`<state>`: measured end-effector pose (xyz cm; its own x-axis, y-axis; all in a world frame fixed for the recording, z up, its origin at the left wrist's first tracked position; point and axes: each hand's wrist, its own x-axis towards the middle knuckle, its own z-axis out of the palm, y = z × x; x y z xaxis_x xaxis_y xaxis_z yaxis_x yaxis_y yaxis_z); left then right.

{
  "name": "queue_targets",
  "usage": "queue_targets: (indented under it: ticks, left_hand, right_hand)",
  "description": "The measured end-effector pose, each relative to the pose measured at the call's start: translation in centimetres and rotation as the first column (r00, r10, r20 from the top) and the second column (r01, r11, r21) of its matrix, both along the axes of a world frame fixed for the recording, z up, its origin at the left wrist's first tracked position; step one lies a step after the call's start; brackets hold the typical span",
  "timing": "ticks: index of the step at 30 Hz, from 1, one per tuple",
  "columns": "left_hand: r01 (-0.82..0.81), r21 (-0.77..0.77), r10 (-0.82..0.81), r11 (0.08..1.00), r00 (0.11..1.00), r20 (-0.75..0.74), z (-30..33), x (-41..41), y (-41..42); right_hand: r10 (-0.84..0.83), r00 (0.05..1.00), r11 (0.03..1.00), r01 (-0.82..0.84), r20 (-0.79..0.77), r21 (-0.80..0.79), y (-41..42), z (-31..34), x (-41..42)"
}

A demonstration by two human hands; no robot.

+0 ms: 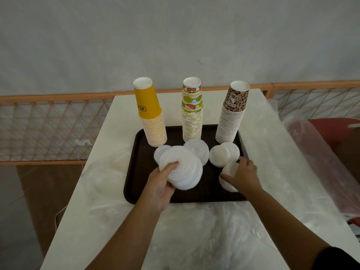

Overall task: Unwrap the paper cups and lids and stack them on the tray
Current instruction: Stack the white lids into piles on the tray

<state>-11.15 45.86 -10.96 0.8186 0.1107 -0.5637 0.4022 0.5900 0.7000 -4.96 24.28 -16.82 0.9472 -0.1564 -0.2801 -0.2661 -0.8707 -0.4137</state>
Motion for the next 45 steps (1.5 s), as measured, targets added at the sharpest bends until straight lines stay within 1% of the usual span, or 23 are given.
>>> queue_targets:
  ticks: [6,10,15,21,25,27,28,29,30,31,32,33,34,35,38,39,41,45]
  left_hand:
    - [-0.024,0.028,0.024,0.999,1.000,0.002,0.1,-0.2,1.1]
    - [-0.077,0.062,0.077,0.995,0.997,0.008,0.1,0.0,2.4]
    - [-0.127,0.061,0.124,0.990,0.991,0.047,0.3,0.0,4.0]
    - [-0.182,0.069,0.177,0.981,0.982,0.069,0.2,-0.7,5.7]
    - [-0.233,0.062,0.230,0.970,0.972,0.052,0.2,-1.0,6.8]
    - [-0.251,0.056,0.248,0.966,0.967,0.050,0.1,-1.2,7.5]
    - [-0.257,0.056,0.255,0.965,0.966,0.051,0.0,-1.3,7.8]
    - [-0.265,0.059,0.262,0.962,0.964,0.051,-0.1,-1.4,8.3]
    - [-0.273,0.062,0.271,0.960,0.961,0.049,-0.2,-1.5,8.7]
    - [-0.283,0.064,0.281,0.957,0.959,0.043,-0.4,-1.5,9.1]
    - [-0.293,0.070,0.291,0.954,0.956,0.033,-0.6,-1.5,9.5]
    - [-0.301,0.080,0.300,0.950,0.954,0.025,-0.7,-1.6,9.9]
    - [-0.310,0.094,0.309,0.946,0.951,0.019,-0.9,-1.6,10.2]
    - [-0.318,0.108,0.318,0.942,0.948,0.014,-1.1,-1.6,10.4]
    - [-0.329,0.151,0.331,0.932,0.944,0.010,-1.6,-1.5,11.1]
    - [-0.327,0.168,0.330,0.930,0.944,0.008,-1.8,-1.5,11.3]
    - [-0.314,0.195,0.319,0.929,0.948,0.002,-2.4,-1.4,11.8]
    - [-0.288,0.269,0.308,0.919,0.951,-0.038,-3.8,-1.2,12.1]
  right_hand:
    - [0.000,0.989,0.996,-0.012,-0.145,-0.087,0.5,-0.4,0.1]
    - [0.005,0.975,0.998,-0.020,-0.221,-0.067,1.5,-0.3,-0.7]
    - [0.092,0.985,0.996,-0.093,-0.144,-0.001,4.4,-0.9,-2.6]
    - [0.181,0.975,0.983,-0.180,-0.126,0.023,8.2,-1.2,-3.0]
    - [0.215,0.969,0.977,-0.215,-0.119,0.010,9.6,-1.6,-3.3]
    - [0.188,0.976,0.981,-0.191,-0.113,-0.017,9.7,-1.2,-3.6]
    - [0.175,0.982,0.982,-0.180,-0.076,-0.056,9.8,-0.7,-3.8]
    - [0.179,0.984,0.979,-0.179,-0.004,-0.095,9.9,-0.3,-4.0]
    - [0.203,0.974,0.976,-0.194,0.097,-0.100,10.1,0.2,-4.3]
    - [0.237,0.952,0.972,-0.229,0.196,-0.059,10.6,0.6,-4.7]
    - [0.275,0.925,0.958,-0.287,0.261,0.006,11.3,1.1,-5.1]
    - [0.319,0.902,0.935,-0.350,0.291,0.062,12.3,1.4,-5.4]
    - [0.362,0.887,0.911,-0.402,0.286,0.095,13.3,1.5,-5.5]
    - [0.404,0.881,0.893,-0.438,0.249,0.103,14.4,1.4,-5.6]
    - [0.505,0.858,0.860,-0.509,0.088,0.027,16.7,0.6,-5.0]
    - [0.521,0.853,0.853,-0.521,0.036,0.017,17.1,0.3,-4.7]
    - [0.534,0.845,0.845,-0.532,-0.036,0.045,17.5,-0.4,-4.3]
    - [0.544,0.833,0.839,-0.542,-0.098,0.050,18.0,-1.1,-3.8]
